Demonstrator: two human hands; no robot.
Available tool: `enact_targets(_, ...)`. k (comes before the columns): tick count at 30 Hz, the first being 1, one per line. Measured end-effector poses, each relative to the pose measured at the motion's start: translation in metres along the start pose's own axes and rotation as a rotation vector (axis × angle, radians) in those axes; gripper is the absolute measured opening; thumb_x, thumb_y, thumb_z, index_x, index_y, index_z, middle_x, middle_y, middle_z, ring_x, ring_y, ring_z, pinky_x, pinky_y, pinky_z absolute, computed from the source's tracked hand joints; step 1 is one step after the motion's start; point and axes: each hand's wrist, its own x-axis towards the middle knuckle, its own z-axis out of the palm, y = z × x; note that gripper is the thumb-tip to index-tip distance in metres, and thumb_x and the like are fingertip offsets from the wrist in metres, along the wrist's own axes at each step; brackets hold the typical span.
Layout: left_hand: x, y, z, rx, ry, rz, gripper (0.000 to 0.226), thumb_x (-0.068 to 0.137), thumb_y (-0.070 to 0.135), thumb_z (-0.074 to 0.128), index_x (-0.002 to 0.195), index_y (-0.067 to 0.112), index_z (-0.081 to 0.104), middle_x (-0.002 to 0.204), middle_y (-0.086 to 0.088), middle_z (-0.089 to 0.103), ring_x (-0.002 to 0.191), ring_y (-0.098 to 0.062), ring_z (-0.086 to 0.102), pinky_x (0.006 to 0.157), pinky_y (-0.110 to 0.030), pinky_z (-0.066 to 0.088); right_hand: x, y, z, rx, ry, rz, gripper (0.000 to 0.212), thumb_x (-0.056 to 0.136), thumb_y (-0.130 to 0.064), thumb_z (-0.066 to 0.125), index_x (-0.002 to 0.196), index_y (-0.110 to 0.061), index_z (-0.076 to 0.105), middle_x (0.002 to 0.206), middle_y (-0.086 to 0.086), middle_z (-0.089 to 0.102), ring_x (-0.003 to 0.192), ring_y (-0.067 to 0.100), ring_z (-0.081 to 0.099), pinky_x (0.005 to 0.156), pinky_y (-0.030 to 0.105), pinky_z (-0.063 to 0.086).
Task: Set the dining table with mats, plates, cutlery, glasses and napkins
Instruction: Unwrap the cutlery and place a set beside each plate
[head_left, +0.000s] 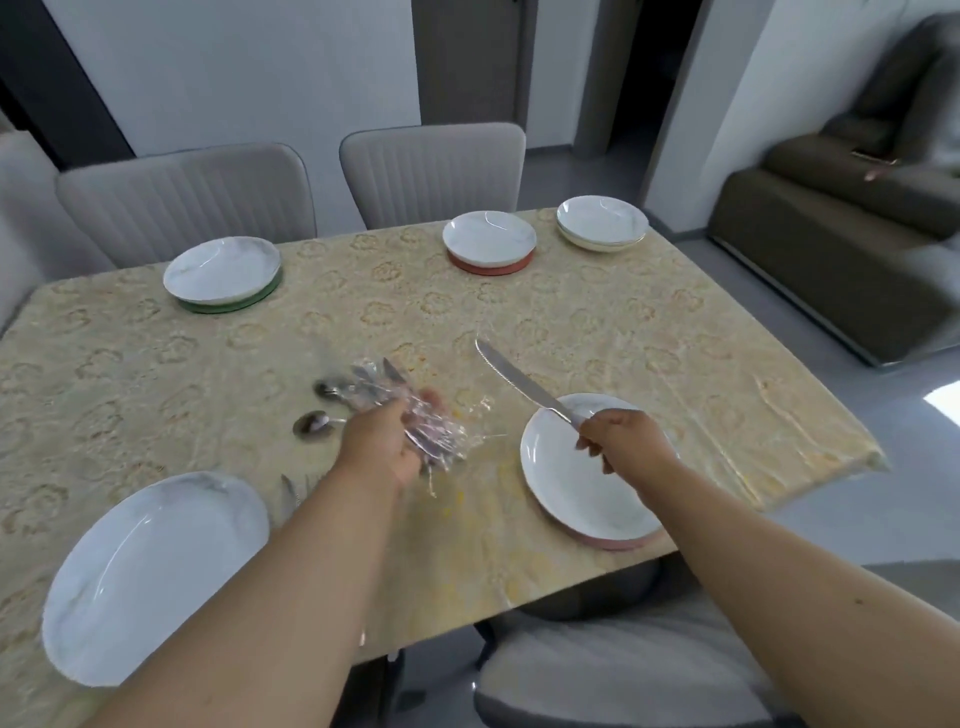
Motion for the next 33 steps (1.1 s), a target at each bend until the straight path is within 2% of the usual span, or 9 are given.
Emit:
enact_targets(2, -0.008, -0.027, 0.028, 0.045, -0.075, -0.076, 0.013, 0.099, -0.001, 0.041, 0.095, 0.001, 0.054, 0.07, -0.017, 0.066, 0.055, -0.021, 0.068, 0.058, -0.039, 0.059, 0.011, 0.007, -0.004, 0.087, -0.028, 0.014, 0.023, 0.089, -0.015, 0.057, 0.072, -0.009, 0.071, 0.067, 0.0, 0.054, 0.056, 0.016, 0.045, 0.055, 0.023, 0.036)
enact_targets(5, -0.017, -0.064, 0.068, 0.067, -0.132, -0.107, 0.017, 0.1, -0.001, 0.042, 0.09, 0.0, 0.055, 0.078, -0.018, 0.057, 0.064, -0.025, 0.065, 0.05, -0.039, 0.059, 0.034, 0.023, -0.027, 0.222, -0.007, 0.034, 0.025, 0.09, -0.002, 0.05, 0.078, -0.008, 0.071, 0.06, -0.004, 0.054, 0.052, 0.014, 0.043, 0.045, 0.02, 0.033)
enact_targets(11, -0.021, -0.118, 0.116, 0.091, -0.201, -0.15, 0.013, 0.1, 0.002, 0.043, 0.094, 0.0, 0.054, 0.082, -0.016, 0.055, 0.072, -0.025, 0.062, 0.063, -0.042, 0.059, 0.086, 0.081, -0.102, 0.219, 0.112, 0.171, 0.025, 0.097, -0.004, 0.044, 0.078, -0.01, 0.059, 0.067, 0.005, 0.056, 0.049, 0.014, 0.046, 0.042, 0.019, 0.033)
enact_targets(14, -0.02, -0.134, 0.129, 0.087, -0.184, -0.153, 0.012, 0.1, 0.001, 0.043, 0.097, -0.002, 0.054, 0.083, -0.016, 0.053, 0.072, -0.025, 0.061, 0.063, -0.043, 0.059, 0.105, 0.107, -0.12, 0.171, 0.155, 0.298, 0.02, 0.097, -0.001, 0.038, 0.095, -0.008, 0.056, 0.063, 0.008, 0.054, 0.046, 0.017, 0.043, 0.04, 0.02, 0.03)
enact_targets(19, -0.018, -0.148, 0.138, 0.075, -0.157, -0.148, 0.016, 0.1, -0.001, 0.04, 0.094, -0.001, 0.055, 0.079, -0.014, 0.053, 0.077, -0.027, 0.062, 0.066, -0.042, 0.06, 0.118, 0.13, -0.119, 0.011, 0.109, 0.313, 0.021, 0.097, -0.012, 0.042, 0.108, -0.012, 0.06, 0.078, 0.009, 0.06, 0.063, 0.021, 0.054, 0.058, 0.031, 0.045)
enact_targets(23, -0.019, -0.151, 0.138, 0.07, -0.149, -0.147, 0.016, 0.101, 0.001, 0.041, 0.095, -0.001, 0.056, 0.081, -0.014, 0.054, 0.077, -0.026, 0.063, 0.065, -0.041, 0.06, 0.115, 0.132, -0.108, -0.159, 0.051, 0.269, 0.02, 0.096, -0.018, 0.048, 0.109, -0.011, 0.061, 0.095, 0.01, 0.063, 0.091, 0.029, 0.062, 0.076, 0.035, 0.051)
enact_targets(26, -0.02, -0.151, 0.137, 0.065, -0.152, -0.145, 0.016, 0.101, 0.001, 0.041, 0.096, -0.001, 0.057, 0.084, -0.016, 0.055, 0.077, -0.026, 0.063, 0.064, -0.04, 0.061, 0.111, 0.136, -0.102, -0.267, 0.02, 0.278, 0.019, 0.095, -0.016, 0.047, 0.105, -0.013, 0.063, 0.095, 0.009, 0.064, 0.085, 0.025, 0.059, 0.07, 0.029, 0.047)
enact_targets(30, -0.021, -0.153, 0.136, 0.067, -0.149, -0.143, 0.014, 0.101, 0.002, 0.042, 0.1, -0.002, 0.056, 0.089, -0.017, 0.056, 0.078, -0.027, 0.064, 0.068, -0.043, 0.06, 0.108, 0.133, -0.099, -0.341, 0.014, 0.258, 0.028, 0.093, -0.008, 0.047, 0.069, -0.021, 0.047, 0.071, -0.003, 0.045, 0.059, 0.008, 0.04, 0.052, 0.02, 0.036)
enact_targets(33, -0.023, -0.153, 0.137, 0.072, -0.15, -0.134, 0.016, 0.101, 0.001, 0.042, 0.098, -0.001, 0.057, 0.085, -0.016, 0.056, 0.078, -0.026, 0.064, 0.069, -0.043, 0.06, 0.104, 0.13, -0.097, -0.508, 0.08, 0.215, 0.015, 0.093, 0.0, 0.04, 0.09, -0.009, 0.05, 0.073, 0.002, 0.046, 0.058, 0.013, 0.041, 0.044, 0.022, 0.029)
